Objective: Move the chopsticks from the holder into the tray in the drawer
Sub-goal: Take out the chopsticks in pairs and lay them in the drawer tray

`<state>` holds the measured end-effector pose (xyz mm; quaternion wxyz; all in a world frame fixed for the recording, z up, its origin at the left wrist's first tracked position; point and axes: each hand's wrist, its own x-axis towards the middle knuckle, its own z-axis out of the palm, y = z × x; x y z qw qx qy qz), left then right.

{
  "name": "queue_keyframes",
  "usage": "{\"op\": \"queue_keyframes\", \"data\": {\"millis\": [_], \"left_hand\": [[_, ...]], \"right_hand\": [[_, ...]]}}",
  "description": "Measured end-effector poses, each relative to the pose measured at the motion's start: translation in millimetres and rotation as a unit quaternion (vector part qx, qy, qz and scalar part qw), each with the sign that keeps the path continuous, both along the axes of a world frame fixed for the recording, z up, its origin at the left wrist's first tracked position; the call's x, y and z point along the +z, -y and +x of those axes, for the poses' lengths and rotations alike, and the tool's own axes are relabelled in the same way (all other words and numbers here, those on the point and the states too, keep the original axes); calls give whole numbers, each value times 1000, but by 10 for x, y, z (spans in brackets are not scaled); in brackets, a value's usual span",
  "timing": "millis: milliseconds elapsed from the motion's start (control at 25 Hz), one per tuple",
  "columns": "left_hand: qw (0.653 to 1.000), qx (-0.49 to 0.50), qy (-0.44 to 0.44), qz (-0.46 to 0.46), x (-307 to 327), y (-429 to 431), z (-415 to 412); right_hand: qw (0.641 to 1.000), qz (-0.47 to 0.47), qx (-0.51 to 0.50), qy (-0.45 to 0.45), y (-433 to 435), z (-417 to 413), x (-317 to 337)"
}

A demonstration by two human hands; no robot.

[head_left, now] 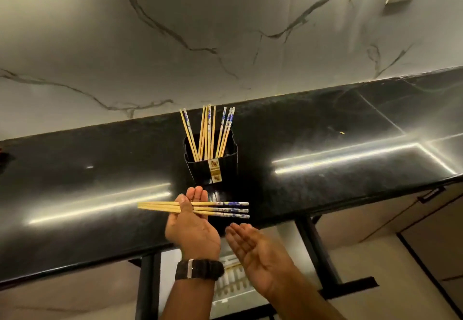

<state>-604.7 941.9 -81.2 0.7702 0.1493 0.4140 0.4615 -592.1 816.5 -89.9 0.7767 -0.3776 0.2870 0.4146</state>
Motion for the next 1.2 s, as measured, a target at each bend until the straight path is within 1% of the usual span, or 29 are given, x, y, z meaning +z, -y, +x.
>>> {"op": "queue_keyframes", "data": {"millis": [120,320,440,560,640,720,800,920,960,1000,1040,1080,1120,1160,1200], "left_hand": [[998,-6,-64,-18,-367,315,-143],[980,-74,-119,-140,-766,626,-330],[963,-85,-160,-200,-973,674,-404],[948,-71,-204,-235,-1143,590,-486],[939,-67,-225,-252,-1250,530,-509],[931,-54,-239,-270,-1352,475,-473],[924,-51,-235,-298,-1455,439,-443],[906,-84,-244,-336,-1684,397,-443],[900,-101,-249,-342,-1774,390,-463],[896,-122,-256,-341,-1847,371,-465],[888,-131,-274,-346,-1926,351,-476],[884,-130,-274,-356,-1969,327,-468],[878,-136,-284,-360,-2021,308,-472],[881,-144,-273,-357,-2046,289,-472],[878,-160,-282,-353,-2052,267,-457]], "right_hand": [[999,-14,-34,-8,-92,-38,-132],[993,-83,-76,-32,-58,-85,-604],[979,-170,-84,-74,44,-92,-874],[960,-246,-85,-101,119,21,-1081],[957,-254,-77,-112,132,181,-1190],[958,-260,-36,-118,114,305,-1243],[956,-266,6,-127,99,400,-1296],[944,-295,27,-149,131,471,-1469],[943,-283,10,-175,158,484,-1573],[950,-224,-16,-218,154,490,-1623],[954,-223,9,-202,148,526,-1735],[951,-246,3,-189,154,506,-1777],[947,-237,-46,-214,159,487,-1784],[945,-261,-28,-195,135,490,-1706],[932,-313,11,-183,128,502,-1642]]}}
